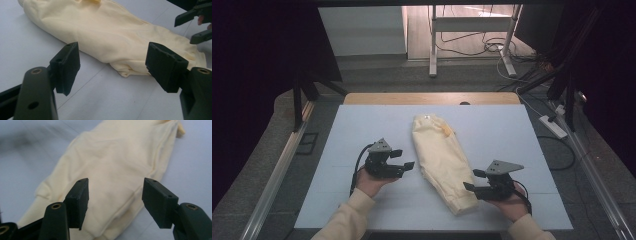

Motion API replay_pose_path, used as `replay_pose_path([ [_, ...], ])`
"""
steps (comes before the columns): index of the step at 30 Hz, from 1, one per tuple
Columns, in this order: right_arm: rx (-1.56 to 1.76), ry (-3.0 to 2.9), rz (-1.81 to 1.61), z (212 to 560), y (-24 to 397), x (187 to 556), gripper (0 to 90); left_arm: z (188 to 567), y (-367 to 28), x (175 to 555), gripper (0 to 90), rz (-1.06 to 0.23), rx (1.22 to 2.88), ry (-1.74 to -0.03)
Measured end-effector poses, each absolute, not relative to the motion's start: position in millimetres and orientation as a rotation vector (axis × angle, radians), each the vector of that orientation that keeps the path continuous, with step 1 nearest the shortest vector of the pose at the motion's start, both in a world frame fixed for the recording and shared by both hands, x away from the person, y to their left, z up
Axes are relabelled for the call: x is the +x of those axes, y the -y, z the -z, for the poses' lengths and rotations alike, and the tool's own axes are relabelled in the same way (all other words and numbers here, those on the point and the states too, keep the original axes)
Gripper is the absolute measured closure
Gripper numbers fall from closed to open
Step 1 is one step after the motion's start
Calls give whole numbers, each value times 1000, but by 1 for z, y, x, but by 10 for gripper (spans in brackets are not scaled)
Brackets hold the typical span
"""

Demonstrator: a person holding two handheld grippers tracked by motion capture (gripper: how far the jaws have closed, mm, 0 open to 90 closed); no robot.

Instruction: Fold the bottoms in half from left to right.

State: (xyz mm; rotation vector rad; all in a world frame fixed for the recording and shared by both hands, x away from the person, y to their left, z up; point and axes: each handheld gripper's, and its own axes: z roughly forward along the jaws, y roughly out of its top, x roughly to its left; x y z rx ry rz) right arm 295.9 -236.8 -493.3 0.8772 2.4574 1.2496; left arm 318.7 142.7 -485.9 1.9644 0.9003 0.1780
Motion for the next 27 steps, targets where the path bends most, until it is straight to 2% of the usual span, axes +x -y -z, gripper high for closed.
replay_pose_path([
  [7, 933, -2461, -1213, 498, 236, 311, 385, 486, -145, 320, 281, -172, 1956, -910],
  [27, 969, -2550, -1060, 511, 231, 316, 378, 486, -149, 320, 274, -177, 1949, -914],
])
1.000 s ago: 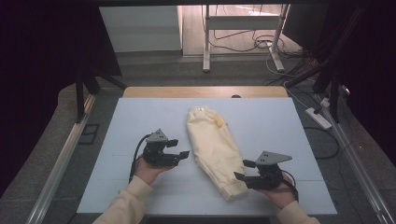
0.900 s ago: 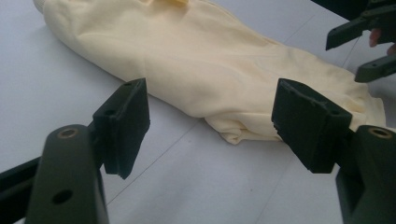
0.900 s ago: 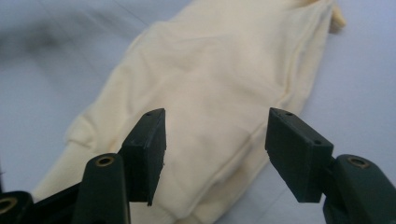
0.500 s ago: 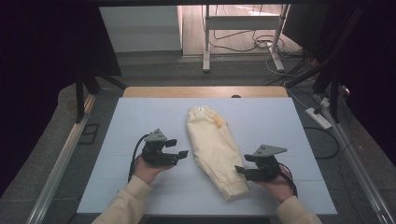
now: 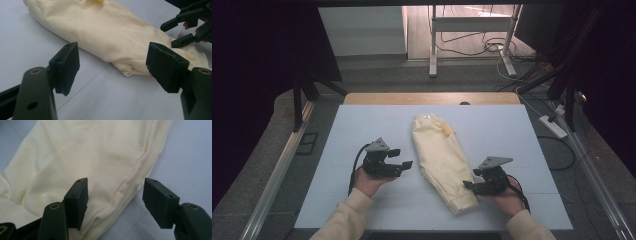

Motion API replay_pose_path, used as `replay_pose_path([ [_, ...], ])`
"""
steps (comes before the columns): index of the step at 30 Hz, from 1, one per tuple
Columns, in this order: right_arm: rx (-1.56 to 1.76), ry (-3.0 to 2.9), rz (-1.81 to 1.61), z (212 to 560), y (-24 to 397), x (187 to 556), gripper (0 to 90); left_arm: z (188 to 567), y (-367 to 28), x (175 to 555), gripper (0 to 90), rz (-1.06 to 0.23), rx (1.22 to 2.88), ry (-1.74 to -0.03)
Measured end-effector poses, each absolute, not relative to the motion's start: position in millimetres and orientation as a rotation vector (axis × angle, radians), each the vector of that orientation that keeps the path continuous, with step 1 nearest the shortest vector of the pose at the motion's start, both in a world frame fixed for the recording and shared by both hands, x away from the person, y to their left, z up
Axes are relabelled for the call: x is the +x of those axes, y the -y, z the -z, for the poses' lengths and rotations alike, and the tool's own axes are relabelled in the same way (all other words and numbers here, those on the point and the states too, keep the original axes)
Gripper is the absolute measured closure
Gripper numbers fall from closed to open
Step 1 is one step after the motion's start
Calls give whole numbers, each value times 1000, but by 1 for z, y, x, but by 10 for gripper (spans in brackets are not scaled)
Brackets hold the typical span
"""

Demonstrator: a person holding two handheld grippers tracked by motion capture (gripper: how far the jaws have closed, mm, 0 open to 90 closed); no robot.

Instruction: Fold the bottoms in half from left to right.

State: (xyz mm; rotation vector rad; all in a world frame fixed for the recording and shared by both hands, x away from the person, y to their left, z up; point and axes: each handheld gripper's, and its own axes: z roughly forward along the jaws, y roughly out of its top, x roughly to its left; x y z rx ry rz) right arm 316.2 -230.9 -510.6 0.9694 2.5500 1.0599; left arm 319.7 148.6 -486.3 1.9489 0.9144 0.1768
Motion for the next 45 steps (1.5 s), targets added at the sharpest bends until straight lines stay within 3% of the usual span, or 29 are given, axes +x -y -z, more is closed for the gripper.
replay_pose_path([
  [12, 1119, -2587, -1054, 518, 233, 315, 414, 487, -148, 319, 271, -193, 1959, -915],
  [15, 1120, -2598, -1073, 518, 233, 315, 475, 487, -147, 319, 271, -207, 1962, -914],
  [17, 1121, -2618, -1086, 518, 233, 314, 590, 486, -147, 319, 271, -213, 1960, -913],
  [19, 1123, -2642, -1097, 518, 231, 313, 645, 486, -147, 319, 271, -215, 1961, -912],
  [25, 1144, -2666, -1128, 518, 230, 313, 730, 487, -146, 319, 270, -212, 1964, -913],
  [45, 1050, -2755, -1205, 521, 196, 292, 763, 487, -148, 320, 270, -212, 1956, -916],
])
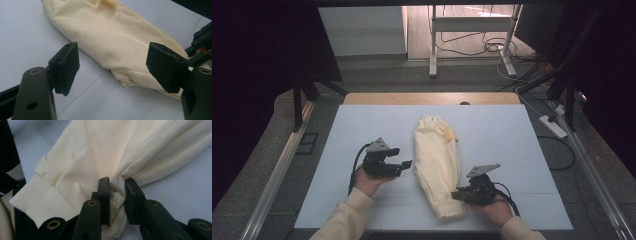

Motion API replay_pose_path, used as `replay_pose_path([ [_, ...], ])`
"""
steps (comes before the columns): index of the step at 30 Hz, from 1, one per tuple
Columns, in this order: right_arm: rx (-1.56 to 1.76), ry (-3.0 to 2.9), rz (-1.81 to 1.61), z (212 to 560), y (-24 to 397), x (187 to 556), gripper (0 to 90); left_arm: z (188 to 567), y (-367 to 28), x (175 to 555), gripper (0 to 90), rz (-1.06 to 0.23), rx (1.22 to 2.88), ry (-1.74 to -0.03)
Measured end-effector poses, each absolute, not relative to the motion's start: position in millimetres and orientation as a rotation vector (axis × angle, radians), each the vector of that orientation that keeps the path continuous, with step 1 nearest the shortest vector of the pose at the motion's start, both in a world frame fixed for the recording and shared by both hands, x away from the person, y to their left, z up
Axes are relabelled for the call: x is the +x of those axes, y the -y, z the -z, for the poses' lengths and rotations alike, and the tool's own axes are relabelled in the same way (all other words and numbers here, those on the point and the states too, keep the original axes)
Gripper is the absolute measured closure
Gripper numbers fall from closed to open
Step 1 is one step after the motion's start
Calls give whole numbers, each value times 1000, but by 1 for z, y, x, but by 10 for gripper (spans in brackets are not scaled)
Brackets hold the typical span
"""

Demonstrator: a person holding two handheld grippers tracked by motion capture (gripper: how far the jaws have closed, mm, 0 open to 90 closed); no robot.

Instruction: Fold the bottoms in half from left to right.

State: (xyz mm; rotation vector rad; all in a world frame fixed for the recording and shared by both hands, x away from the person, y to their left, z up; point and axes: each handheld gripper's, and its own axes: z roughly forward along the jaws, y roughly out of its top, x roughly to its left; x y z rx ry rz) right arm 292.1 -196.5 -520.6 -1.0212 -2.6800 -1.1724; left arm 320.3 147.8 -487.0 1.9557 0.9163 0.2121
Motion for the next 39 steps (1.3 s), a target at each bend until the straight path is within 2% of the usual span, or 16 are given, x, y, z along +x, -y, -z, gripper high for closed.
replay_pose_path([
  [11, -937, 2733, 1229, 523, 164, 278, 768, 486, -148, 321, 270, -215, 1954, -914],
  [20, -886, 2765, 1233, 522, 163, 278, 756, 486, -149, 321, 268, -212, 1951, -917],
  [23, -863, 2778, 1240, 521, 166, 278, 711, 486, -149, 320, 268, -216, 1950, -917],
  [29, -893, 2779, 1302, 516, 177, 280, 493, 485, -150, 320, 268, -216, 1944, -918],
  [39, -996, 2773, 1416, 510, 195, 292, 417, 485, -149, 321, 268, -206, 1946, -898],
])
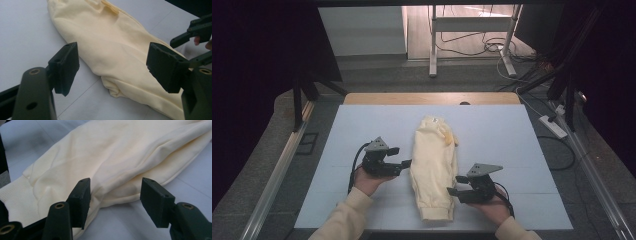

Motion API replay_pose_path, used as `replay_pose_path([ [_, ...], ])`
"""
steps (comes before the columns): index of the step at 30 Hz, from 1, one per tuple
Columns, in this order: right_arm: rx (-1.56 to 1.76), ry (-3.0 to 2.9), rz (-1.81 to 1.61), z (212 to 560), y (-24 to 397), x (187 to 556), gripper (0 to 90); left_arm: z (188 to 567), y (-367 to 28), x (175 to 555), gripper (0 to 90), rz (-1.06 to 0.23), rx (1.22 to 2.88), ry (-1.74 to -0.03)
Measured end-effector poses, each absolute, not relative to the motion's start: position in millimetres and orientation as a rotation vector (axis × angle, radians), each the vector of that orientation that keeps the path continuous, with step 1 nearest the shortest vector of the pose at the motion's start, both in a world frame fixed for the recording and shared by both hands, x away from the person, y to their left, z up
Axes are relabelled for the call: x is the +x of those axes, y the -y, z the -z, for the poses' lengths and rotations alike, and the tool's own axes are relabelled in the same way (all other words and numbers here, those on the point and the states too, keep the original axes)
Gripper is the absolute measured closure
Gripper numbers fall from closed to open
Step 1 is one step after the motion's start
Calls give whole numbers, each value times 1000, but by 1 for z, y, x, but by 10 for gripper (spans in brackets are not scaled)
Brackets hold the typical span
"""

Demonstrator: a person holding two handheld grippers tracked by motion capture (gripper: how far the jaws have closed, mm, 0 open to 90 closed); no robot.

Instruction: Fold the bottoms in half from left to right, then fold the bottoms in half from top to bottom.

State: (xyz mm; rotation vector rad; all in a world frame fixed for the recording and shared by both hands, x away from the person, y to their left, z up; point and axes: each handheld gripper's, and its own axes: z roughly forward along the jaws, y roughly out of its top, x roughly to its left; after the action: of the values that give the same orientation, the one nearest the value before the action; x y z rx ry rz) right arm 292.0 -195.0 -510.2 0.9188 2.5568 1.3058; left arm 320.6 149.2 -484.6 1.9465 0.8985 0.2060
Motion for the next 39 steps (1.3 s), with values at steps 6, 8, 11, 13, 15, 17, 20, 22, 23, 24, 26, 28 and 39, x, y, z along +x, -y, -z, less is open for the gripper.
replay_pose_path([
  [6, 922, -2505, -1322, 507, 206, 295, 413, 485, -150, 322, 268, -194, 1952, -893],
  [8, 923, -2490, -1318, 507, 209, 296, 408, 485, -150, 322, 268, -191, 1951, -895],
  [11, 937, -2474, -1316, 506, 213, 298, 402, 485, -151, 321, 268, -189, 1948, -897],
  [13, 940, -2466, -1306, 507, 215, 300, 396, 485, -151, 321, 268, -190, 1950, -896],
  [15, 941, -2456, -1303, 507, 216, 302, 394, 485, -151, 321, 268, -190, 1952, -895],
  [17, 942, -2453, -1299, 506, 217, 302, 392, 485, -151, 321, 268, -189, 1952, -893],
  [20, 934, -2443, -1291, 506, 218, 302, 391, 486, -150, 321, 268, -188, 1954, -893],
  [22, 928, -2443, -1285, 506, 218, 302, 391, 486, -150, 322, 268, -186, 1954, -892],
  [23, 928, -2444, -1277, 506, 219, 302, 391, 486, -150, 322, 268, -185, 1955, -891],
  [24, 927, -2445, -1270, 507, 219, 302, 391, 486, -150, 322, 268, -183, 1956, -890],
  [26, 927, -2446, -1263, 507, 219, 303, 389, 486, -150, 322, 268, -183, 1957, -888],
  [28, 926, -2445, -1259, 507, 219, 303, 389, 486, -150, 322, 268, -184, 1958, -888],
  [39, 943, -2409, -1260, 506, 216, 314, 388, 487, -147, 326, 268, -186, 1960, -896],
])
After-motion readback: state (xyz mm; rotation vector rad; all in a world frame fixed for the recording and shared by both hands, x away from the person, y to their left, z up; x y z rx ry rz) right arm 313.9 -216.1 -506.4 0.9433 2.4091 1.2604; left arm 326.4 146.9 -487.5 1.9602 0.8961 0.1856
